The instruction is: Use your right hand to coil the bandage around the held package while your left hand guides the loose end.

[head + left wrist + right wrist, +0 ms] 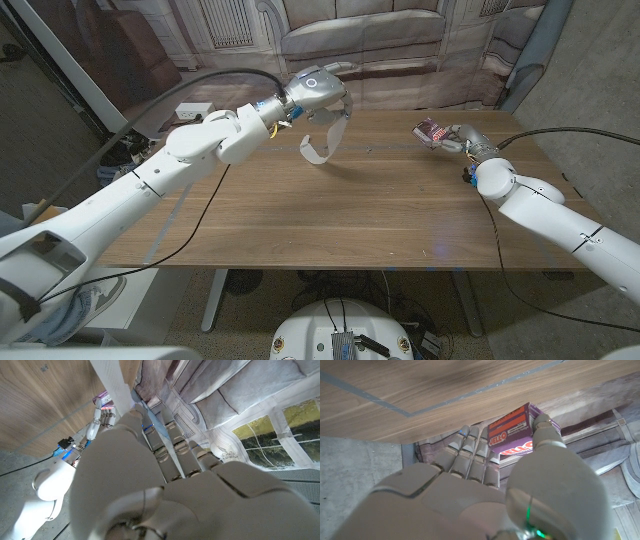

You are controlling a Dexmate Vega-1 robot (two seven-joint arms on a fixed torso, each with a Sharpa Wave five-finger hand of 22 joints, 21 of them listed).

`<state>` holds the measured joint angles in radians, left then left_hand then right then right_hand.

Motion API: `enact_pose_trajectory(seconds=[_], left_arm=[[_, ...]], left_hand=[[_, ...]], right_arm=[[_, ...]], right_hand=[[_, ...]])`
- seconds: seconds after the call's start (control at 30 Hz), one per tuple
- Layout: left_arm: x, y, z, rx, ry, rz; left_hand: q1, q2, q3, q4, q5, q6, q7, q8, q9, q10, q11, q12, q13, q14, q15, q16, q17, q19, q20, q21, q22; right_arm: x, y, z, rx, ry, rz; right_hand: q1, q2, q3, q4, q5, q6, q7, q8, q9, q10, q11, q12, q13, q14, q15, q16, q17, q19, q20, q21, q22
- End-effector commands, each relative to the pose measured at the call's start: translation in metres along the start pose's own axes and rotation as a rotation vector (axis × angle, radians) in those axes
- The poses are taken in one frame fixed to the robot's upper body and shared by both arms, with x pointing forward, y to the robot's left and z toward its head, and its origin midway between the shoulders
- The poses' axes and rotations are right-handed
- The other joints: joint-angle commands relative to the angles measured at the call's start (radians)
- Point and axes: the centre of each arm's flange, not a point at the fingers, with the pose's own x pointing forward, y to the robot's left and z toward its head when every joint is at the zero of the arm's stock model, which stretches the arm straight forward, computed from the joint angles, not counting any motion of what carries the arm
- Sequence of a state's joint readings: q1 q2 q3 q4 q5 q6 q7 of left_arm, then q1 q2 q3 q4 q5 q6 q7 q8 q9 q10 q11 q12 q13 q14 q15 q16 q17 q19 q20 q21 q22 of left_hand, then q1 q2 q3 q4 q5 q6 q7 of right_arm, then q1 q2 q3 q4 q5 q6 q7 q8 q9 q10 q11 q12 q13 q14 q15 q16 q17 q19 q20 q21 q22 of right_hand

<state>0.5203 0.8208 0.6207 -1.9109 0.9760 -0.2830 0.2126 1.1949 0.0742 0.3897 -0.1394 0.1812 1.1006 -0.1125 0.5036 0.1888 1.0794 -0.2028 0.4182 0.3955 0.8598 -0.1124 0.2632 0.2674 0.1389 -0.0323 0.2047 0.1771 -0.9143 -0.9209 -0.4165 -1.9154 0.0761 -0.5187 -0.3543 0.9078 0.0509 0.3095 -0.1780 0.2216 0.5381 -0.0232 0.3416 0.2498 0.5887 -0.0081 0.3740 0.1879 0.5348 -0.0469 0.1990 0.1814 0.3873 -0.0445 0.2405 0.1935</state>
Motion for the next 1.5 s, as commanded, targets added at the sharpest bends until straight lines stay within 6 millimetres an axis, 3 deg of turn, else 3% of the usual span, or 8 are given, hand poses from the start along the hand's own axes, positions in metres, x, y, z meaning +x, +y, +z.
enact_pose_trajectory(seconds=[0.03,0.8,1.13,1.5], left_arm=[[0.026,0.016,-0.002,-0.008,-0.008,0.071],[0.04,0.063,-0.015,-0.184,0.039,0.206],[0.051,0.087,-0.025,-0.116,0.054,0.3],[0.07,0.08,-0.034,-0.117,0.071,0.296]], left_hand=[[0.002,0.004,0.008,-0.001,-0.002,0.001,0.001,0.009,0.002,0.007,-0.007,0.007,0.131,0.012,-0.107,0.007,0.006,0.008,-0.026,0.0,0.001],[0.001,0.003,0.016,0.003,-0.003,-0.007,0.007,0.01,0.002,0.008,-0.008,0.013,0.151,0.02,-0.105,0.005,0.012,0.017,-0.031,0.001,0.001],[0.001,0.001,0.02,0.003,-0.003,-0.009,0.002,0.011,0.003,0.006,-0.007,0.014,0.16,0.021,-0.106,0.002,0.014,0.019,-0.029,0.001,0.001],[0.004,-0.002,0.021,0.001,-0.004,-0.007,0.002,0.013,0.003,0.005,-0.006,0.015,0.167,0.025,-0.108,0.004,0.019,0.019,-0.031,0.0,0.001]], right_arm=[[0.002,0.0,0.013,0.03,-0.055,0.005],[0.011,0.011,0.022,0.034,-0.057,0.018],[0.009,0.021,0.023,0.041,-0.065,0.031],[-0.003,0.023,0.018,0.04,-0.058,0.03]], right_hand=[[0.062,0.072,0.037,0.034,0.008,0.159,-0.148,0.007,0.003,0.17,-0.162,0.007,0.004,0.011,-0.09,0.003,0.001,0.007,-0.052,0.006,0.004],[0.064,0.073,0.042,0.033,0.011,0.166,-0.147,0.002,-0.002,0.18,-0.161,0.005,0.003,0.021,-0.091,0.001,0.001,0.012,-0.053,0.008,0.005],[0.064,0.074,0.045,0.034,0.012,0.173,-0.148,0.001,-0.004,0.187,-0.163,0.005,0.003,0.026,-0.091,0.0,0.001,0.014,-0.053,0.008,0.005],[0.062,0.072,0.045,0.034,0.012,0.181,-0.15,0.0,-0.006,0.198,-0.163,0.006,0.002,0.033,-0.094,0.001,0.001,0.014,-0.054,0.008,0.005]])
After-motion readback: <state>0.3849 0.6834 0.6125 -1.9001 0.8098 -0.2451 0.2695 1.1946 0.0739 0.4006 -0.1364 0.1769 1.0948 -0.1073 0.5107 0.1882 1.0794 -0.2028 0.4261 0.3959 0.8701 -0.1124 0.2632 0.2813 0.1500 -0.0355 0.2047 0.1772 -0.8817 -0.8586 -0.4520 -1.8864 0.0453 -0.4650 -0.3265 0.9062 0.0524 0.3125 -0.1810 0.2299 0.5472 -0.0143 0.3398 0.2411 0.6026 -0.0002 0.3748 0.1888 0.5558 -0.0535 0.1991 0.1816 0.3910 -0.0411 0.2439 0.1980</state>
